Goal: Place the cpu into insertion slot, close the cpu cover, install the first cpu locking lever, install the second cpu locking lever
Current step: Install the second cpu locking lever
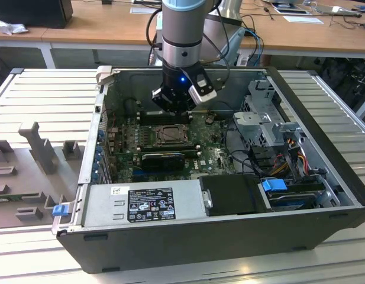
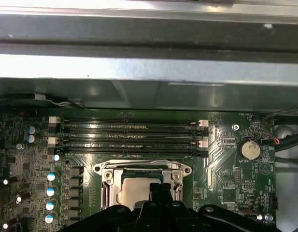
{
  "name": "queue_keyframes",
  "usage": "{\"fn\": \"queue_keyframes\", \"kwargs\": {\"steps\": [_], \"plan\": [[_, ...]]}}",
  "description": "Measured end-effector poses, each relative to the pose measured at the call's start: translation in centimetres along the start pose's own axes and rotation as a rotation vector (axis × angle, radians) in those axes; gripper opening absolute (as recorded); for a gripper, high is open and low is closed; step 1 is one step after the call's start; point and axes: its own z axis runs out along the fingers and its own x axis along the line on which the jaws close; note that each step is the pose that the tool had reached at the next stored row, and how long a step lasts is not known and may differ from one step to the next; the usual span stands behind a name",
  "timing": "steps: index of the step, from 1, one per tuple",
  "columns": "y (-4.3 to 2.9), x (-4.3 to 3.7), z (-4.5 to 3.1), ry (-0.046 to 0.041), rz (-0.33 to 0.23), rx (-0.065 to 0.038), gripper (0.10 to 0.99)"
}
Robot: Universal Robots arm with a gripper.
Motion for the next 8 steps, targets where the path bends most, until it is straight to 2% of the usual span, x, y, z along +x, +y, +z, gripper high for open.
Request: {"fn": "queue_keyframes", "kwargs": {"steps": [4,8], "plan": [[-0.15,0.01,-0.15,0.0001,0.0,0.0,0.106],[-0.08,-0.03,-1.24,0.0,0.0,0.0,0.106]]}}
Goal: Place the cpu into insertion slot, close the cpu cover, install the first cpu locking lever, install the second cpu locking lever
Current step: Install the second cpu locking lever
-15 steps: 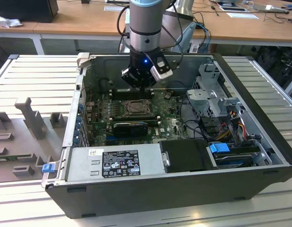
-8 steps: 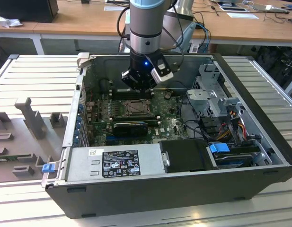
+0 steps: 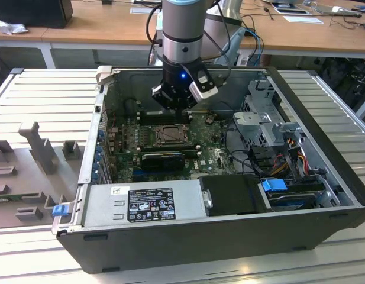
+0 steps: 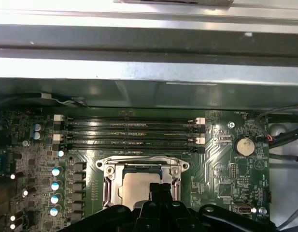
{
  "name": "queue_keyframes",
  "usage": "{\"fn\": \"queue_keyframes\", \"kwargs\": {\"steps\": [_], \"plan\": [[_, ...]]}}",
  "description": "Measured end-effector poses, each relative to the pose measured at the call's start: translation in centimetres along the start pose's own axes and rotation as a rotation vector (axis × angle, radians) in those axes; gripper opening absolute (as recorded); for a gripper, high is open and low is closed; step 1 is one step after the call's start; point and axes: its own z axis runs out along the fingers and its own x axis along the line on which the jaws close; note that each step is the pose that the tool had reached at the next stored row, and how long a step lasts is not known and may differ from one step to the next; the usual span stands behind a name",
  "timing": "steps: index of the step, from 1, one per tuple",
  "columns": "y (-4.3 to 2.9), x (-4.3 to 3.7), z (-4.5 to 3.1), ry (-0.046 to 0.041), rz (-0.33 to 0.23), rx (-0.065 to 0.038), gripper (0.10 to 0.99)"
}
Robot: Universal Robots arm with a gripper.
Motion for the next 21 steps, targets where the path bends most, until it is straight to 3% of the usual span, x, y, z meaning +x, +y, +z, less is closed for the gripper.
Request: {"fn": "queue_keyframes", "kwargs": {"steps": [4,7,9,13,15,21], "plan": [[-0.89,0.05,-0.11,0.0,0.0,-0.001,0.106],[-2.19,0.11,-0.05,-0.0001,0.0,-0.002,0.106],[-3.05,0.13,0.11,-0.0003,0.0,-0.008,0.106],[-4.06,0.17,0.52,-0.0001,-0.002,-0.022,0.106],[-5.01,0.24,0.89,0.0004,-0.008,-0.024,0.106],[-5.75,1.07,0.9,0.0008,-0.012,-0.026,0.106]]}}
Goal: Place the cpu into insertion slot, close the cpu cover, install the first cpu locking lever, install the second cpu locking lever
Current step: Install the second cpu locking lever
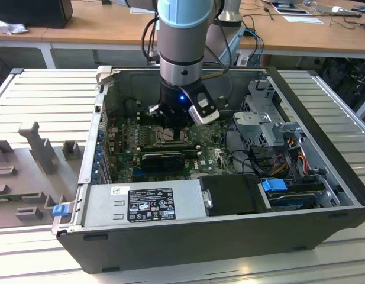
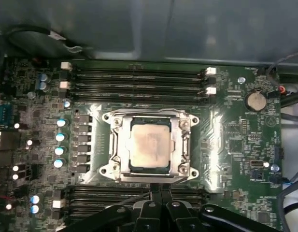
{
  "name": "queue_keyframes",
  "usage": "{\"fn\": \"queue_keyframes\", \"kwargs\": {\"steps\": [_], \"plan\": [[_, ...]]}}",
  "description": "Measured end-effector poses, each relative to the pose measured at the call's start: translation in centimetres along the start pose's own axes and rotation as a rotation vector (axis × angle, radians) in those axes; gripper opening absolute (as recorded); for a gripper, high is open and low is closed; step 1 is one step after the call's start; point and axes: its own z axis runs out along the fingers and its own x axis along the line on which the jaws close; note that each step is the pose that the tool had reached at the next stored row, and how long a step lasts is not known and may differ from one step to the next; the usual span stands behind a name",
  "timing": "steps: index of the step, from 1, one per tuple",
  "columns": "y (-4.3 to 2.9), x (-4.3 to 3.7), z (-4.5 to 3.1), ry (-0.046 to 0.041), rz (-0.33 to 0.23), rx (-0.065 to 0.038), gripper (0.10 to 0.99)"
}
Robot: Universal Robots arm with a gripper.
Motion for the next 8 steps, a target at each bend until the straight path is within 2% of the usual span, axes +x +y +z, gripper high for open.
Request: {"fn": "queue_keyframes", "kwargs": {"steps": [6,8], "plan": [[-0.22,1.76,0.17,0.0002,-0.004,-0.008,0.106],[-0.26,2.05,0.57,0.0008,-0.012,-0.016,0.106]]}}
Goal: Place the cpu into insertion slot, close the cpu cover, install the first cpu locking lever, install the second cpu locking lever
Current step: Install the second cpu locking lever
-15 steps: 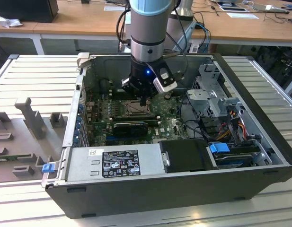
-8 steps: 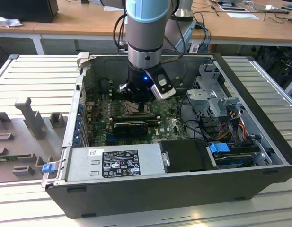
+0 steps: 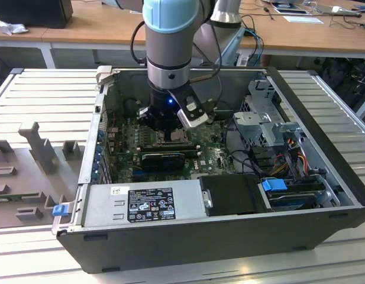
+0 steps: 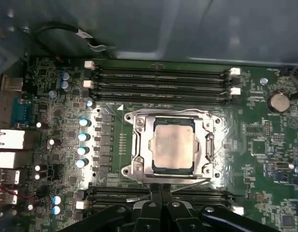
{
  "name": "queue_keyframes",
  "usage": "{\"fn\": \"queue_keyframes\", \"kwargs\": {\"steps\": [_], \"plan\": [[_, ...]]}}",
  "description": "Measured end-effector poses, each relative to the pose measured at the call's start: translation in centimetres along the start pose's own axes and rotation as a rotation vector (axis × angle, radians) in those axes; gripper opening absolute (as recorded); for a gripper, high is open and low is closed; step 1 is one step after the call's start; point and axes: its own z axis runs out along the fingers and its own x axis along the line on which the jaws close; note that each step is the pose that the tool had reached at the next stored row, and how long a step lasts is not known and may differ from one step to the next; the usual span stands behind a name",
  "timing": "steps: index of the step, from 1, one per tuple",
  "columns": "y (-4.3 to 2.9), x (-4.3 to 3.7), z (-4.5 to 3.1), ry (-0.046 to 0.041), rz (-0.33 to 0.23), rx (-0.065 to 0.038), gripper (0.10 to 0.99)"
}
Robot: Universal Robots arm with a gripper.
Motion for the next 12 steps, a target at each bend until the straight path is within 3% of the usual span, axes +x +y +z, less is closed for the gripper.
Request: {"fn": "queue_keyframes", "kwargs": {"steps": [7,12], "plan": [[-0.18,0.65,1.11,0.0023,-0.024,-0.014,0.106],[-1.03,1.75,1.11,-0.0009,-0.025,-0.044,0.106]]}}
